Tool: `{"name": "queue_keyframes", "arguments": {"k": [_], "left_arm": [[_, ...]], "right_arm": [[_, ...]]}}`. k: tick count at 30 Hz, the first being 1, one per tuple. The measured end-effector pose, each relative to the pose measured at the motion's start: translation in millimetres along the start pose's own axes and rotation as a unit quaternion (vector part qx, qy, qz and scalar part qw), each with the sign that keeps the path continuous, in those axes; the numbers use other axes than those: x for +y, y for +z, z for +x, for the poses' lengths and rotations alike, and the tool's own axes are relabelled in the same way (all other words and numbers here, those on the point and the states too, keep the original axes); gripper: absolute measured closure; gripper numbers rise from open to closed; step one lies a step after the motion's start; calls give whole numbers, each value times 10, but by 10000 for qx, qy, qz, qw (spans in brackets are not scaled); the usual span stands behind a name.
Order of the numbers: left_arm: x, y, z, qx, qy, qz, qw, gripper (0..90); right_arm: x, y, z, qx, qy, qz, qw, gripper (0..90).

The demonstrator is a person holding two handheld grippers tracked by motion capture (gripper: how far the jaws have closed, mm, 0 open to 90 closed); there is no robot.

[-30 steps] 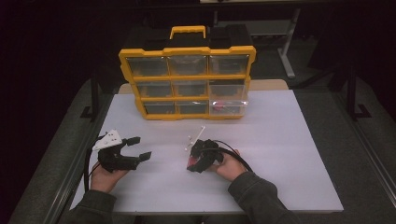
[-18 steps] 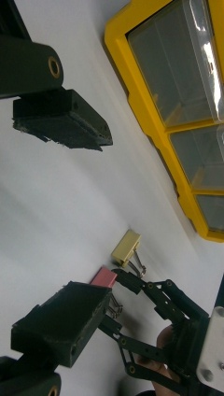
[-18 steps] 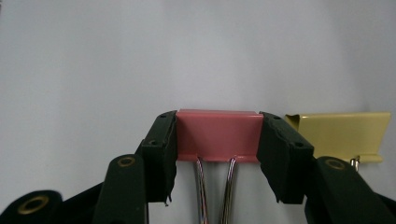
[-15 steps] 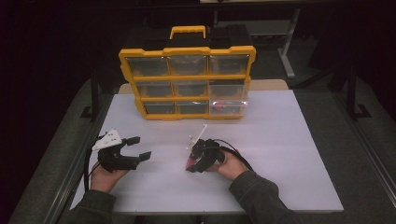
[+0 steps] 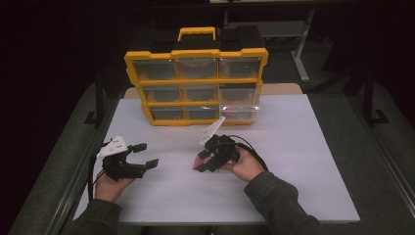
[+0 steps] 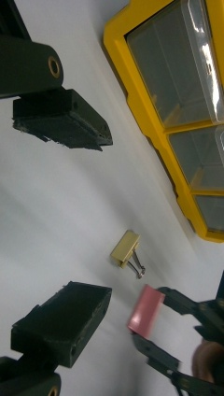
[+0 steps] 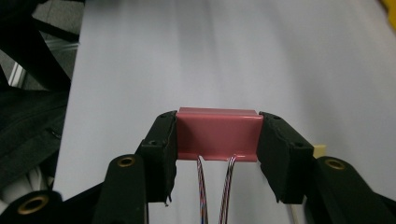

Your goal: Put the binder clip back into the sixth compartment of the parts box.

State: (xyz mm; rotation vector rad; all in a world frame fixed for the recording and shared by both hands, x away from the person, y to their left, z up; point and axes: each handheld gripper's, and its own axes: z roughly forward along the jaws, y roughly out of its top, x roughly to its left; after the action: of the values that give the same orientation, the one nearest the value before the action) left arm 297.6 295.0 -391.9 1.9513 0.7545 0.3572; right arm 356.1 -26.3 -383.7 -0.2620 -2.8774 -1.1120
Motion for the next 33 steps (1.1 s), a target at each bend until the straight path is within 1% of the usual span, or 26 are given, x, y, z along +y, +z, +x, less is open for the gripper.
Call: {"name": "queue_keyframes", "arguments": {"k": [2, 3, 5, 6, 10, 11, 15, 18, 21, 22, 23, 24, 27, 29, 31, 33], "left_arm": [[1, -1, 2, 3, 1, 5, 10000, 225], [3, -2, 10, 7, 62, -2, 10000, 224], [2, -2, 4, 1, 33, -20, 10000, 222], [2, 5, -3, 6, -14, -45, 10000, 222], [6, 2, 4, 17, 50, -42, 10000, 219], [6, 2, 3, 14, 37, -42, 10000, 220], [6, 4, 3, 16, 26, -34, 10000, 217], [5, 4, 0, 16, 24, -45, 10000, 217], [1, 15, 8, 9, 71, -70, 9999, 217], [2, 14, 7, 10, 68, -70, 10000, 216], [1, 14, 1, 7, 23, -86, 10000, 216], [6, 4, 2, 15, 34, -23, 10000, 216], [0, 13, 4, 11, 13, -75, 10000, 215], [2, 11, 3, 12, 17, -93, 10000, 215], [6, 4, 0, 17, 23, -40, 10000, 215], [0, 15, 3, 13, 40, -80, 10000, 215]], "right_arm": [[36, -76, -15, -11, 16, -63, 10000, 484], [54, -110, -20, -21, 32, -117, 9999, 484], [88, -185, -35, -25, 53, -185, 9998, 484], [105, -218, -41, -5, 88, -208, 9997, 484], [145, -321, -72, -54, 102, -281, 9995, 484], [152, -343, -71, -36, 151, -299, 9994, 484], [172, -382, -87, -81, 93, -285, 9995, 484], [190, -412, -91, -88, 78, -337, 9994, 484], [203, -430, -94, -96, 61, -328, 9994, 483], [208, -436, -94, -91, 70, -322, 9994, 484], [210, -442, -95, -94, 68, -322, 9994, 484], [215, -447, -96, -101, 64, -334, 9994, 484], [230, -464, -111, -119, 7, -346, 9993, 484], [244, -488, -114, -134, 24, -329, 9994, 484], [260, -518, -122, -134, 23, -376, 9992, 484], [282, -561, -135, -168, -6, -371, 9992, 484]]}}
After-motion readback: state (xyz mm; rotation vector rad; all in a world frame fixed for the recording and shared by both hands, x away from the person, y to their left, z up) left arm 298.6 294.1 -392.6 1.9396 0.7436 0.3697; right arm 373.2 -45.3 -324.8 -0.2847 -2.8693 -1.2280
